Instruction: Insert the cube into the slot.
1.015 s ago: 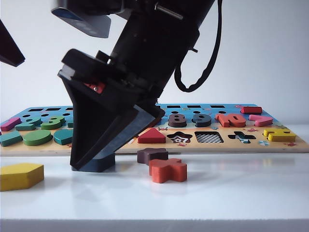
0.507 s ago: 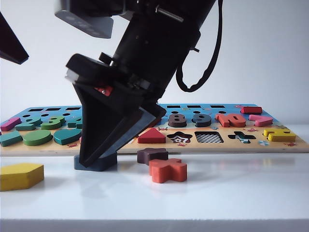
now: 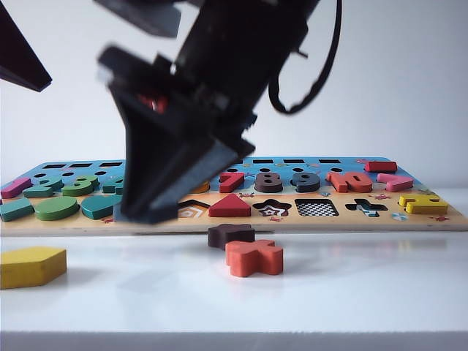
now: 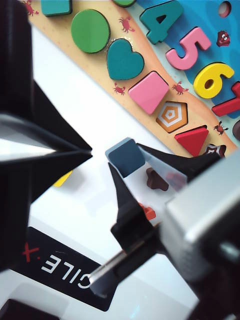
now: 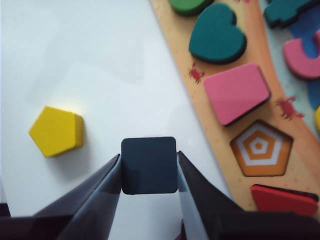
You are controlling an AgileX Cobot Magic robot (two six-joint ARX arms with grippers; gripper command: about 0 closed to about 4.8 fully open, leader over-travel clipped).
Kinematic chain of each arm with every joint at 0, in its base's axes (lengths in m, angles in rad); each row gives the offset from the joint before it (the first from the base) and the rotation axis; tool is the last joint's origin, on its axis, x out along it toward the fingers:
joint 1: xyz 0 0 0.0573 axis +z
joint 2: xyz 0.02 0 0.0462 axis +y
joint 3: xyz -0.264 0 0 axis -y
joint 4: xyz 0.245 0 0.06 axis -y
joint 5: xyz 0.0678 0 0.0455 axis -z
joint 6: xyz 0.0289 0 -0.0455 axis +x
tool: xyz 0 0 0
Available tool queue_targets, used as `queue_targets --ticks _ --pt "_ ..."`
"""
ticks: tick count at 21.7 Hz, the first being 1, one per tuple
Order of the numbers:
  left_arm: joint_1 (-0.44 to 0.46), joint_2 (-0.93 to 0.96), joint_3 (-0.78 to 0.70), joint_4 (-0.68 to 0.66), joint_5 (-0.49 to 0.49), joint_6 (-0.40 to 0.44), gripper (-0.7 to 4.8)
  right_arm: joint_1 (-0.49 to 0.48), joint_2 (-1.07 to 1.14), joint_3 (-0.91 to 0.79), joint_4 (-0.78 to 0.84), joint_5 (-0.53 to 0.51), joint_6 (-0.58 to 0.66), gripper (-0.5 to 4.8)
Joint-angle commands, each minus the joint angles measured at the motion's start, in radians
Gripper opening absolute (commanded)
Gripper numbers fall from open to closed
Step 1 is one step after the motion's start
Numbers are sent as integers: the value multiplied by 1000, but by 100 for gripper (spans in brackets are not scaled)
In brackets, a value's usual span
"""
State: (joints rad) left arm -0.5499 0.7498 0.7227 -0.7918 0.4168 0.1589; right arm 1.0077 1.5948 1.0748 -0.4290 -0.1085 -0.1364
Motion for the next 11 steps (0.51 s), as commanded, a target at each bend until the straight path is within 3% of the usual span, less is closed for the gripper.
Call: queue_targets --ticks 1,6,11 --pt "0 -8 5 17 1 10 17 -4 -57 11 17 36 62 153" --pt "2 -27 5 50 2 9 17 -29 -133 11 4 87 153 153" --pt "2 -27 5 69 2 10 17 -77 -204 11 -90 97 85 152"
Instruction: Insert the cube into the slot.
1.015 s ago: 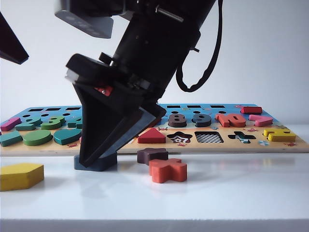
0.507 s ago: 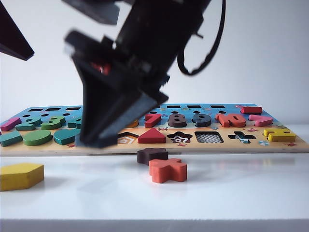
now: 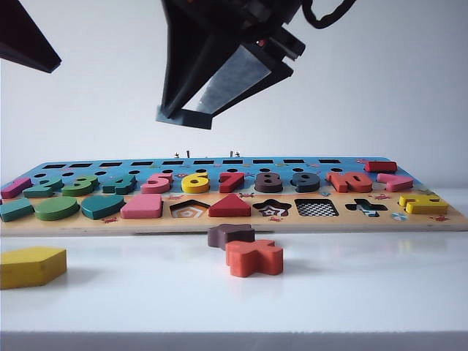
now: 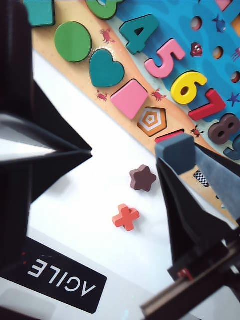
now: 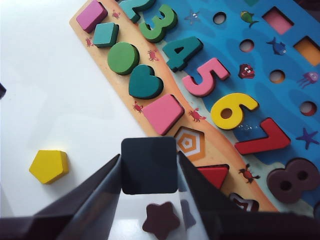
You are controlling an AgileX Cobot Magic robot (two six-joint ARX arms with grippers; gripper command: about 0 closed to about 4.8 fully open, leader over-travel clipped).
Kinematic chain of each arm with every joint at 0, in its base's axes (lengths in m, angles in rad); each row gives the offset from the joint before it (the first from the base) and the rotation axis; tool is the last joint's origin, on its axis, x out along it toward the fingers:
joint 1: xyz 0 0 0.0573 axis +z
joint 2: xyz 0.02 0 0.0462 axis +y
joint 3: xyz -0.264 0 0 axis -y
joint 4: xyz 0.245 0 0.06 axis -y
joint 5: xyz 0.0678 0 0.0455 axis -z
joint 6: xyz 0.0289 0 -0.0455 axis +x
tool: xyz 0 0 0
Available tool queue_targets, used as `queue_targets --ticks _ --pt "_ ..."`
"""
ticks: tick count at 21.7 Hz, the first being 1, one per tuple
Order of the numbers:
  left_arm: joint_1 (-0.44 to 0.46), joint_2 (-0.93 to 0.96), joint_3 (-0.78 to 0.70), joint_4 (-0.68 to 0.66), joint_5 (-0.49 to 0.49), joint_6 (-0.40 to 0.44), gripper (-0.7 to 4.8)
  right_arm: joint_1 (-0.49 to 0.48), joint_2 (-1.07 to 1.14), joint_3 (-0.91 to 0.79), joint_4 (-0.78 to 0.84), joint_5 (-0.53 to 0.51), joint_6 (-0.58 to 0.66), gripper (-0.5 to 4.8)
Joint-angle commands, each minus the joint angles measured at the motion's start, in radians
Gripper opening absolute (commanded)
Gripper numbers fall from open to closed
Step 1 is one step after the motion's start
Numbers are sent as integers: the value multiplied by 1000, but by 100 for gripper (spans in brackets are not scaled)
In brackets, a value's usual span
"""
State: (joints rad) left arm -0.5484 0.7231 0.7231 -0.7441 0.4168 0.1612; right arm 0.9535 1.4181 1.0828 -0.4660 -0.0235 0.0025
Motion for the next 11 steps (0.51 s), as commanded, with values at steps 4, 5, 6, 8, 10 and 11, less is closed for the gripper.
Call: queue_targets --ticks 4,5,6,8,10,11 --pt "0 1 4 47 2 6 17 -79 -70 3 -161 33 -179 152" --pt "0 2 4 60 3 3 17 -97 -79 2 -195 32 -228 152" --pt "0 3 4 68 3 4 17 -104 -80 2 -214 33 -266 152" --pt "0 3 4 80 3 3 17 -115 -84 2 -241 32 -320 152" --pt "0 3 4 90 6 3 17 -124 -84 2 -259 32 -384 152" --pt "0 4 4 98 6 3 17 -130 -84 2 -269 32 -447 152"
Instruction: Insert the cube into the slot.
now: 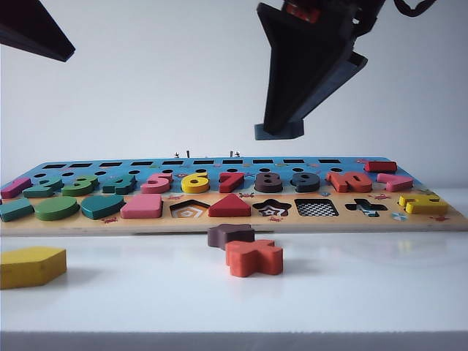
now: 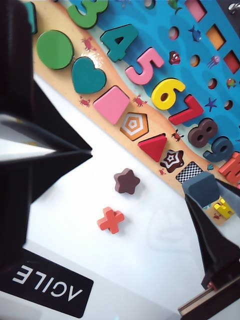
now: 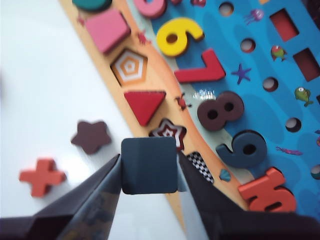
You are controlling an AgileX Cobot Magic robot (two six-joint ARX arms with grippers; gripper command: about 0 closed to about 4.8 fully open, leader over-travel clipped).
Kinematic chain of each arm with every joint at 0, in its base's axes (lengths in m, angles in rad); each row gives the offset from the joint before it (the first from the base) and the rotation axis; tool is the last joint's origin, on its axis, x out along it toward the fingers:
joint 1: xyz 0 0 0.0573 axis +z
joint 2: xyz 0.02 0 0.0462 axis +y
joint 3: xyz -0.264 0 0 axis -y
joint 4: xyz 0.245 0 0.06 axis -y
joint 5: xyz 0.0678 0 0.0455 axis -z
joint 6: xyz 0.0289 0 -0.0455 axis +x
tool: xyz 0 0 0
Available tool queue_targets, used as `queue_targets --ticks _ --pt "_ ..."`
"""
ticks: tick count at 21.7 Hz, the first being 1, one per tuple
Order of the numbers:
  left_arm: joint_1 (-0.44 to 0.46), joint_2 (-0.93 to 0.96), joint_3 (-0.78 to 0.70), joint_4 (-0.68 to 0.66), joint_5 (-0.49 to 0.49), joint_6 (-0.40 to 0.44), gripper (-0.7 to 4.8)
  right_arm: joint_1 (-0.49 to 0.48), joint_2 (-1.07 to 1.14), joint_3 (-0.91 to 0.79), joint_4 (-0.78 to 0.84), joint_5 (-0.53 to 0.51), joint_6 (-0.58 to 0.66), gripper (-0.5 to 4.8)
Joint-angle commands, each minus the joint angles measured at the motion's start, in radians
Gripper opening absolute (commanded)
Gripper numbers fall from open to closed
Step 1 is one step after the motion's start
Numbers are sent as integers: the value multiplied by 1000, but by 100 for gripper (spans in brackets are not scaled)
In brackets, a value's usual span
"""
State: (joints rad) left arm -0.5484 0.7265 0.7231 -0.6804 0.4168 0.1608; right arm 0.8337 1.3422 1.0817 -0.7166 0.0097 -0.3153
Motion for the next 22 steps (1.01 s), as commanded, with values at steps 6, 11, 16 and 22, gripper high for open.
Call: queue_targets --ticks 6,11,16,22 --pt "0 10 4 60 24 3 17 -30 -8 2 -22 3 -330 151" --pt "0 10 4 62 24 4 17 -42 -8 -19 -24 29 -488 149" --pt "0 11 4 61 24 4 17 -45 -8 -49 -26 71 -529 143" --pt "0 10 4 61 24 4 17 -56 -7 -94 35 69 -543 142"
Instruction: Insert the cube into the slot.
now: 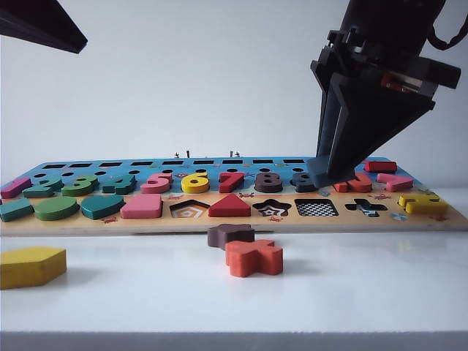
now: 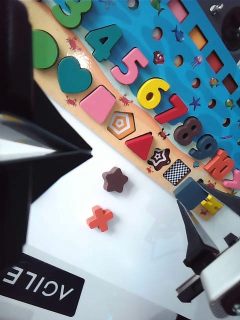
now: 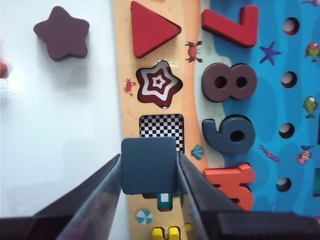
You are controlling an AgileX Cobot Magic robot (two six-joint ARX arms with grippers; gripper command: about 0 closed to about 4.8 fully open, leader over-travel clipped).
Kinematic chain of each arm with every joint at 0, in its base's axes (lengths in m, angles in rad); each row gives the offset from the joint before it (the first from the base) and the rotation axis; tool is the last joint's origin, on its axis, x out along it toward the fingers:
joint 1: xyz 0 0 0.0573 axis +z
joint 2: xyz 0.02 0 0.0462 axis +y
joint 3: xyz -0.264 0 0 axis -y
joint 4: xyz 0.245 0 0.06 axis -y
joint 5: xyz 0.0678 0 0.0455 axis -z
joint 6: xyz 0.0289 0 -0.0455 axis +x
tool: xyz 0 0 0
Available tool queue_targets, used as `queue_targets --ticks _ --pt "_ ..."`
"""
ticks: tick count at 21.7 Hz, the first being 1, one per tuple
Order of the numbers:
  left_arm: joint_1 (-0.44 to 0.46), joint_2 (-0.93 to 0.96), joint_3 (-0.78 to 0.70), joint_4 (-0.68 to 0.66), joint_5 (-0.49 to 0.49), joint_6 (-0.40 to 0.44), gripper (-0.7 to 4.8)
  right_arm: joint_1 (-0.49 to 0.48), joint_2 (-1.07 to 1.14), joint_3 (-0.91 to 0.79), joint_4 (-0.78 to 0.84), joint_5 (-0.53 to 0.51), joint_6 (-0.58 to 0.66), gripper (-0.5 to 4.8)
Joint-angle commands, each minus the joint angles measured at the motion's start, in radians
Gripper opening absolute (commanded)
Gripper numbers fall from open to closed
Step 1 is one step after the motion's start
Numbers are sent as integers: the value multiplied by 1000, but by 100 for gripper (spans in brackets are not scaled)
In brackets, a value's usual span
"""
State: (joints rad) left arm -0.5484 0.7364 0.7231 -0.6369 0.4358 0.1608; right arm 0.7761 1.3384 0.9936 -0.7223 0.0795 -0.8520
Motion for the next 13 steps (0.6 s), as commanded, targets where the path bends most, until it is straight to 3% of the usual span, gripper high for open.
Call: queue_targets --ticks 1,13 --pt "0 0 4 18 5 4 17 2 -3 -10 53 -1 -6 142" --pt "0 0 4 18 5 4 17 -6 58 -15 120 -5 -2 93"
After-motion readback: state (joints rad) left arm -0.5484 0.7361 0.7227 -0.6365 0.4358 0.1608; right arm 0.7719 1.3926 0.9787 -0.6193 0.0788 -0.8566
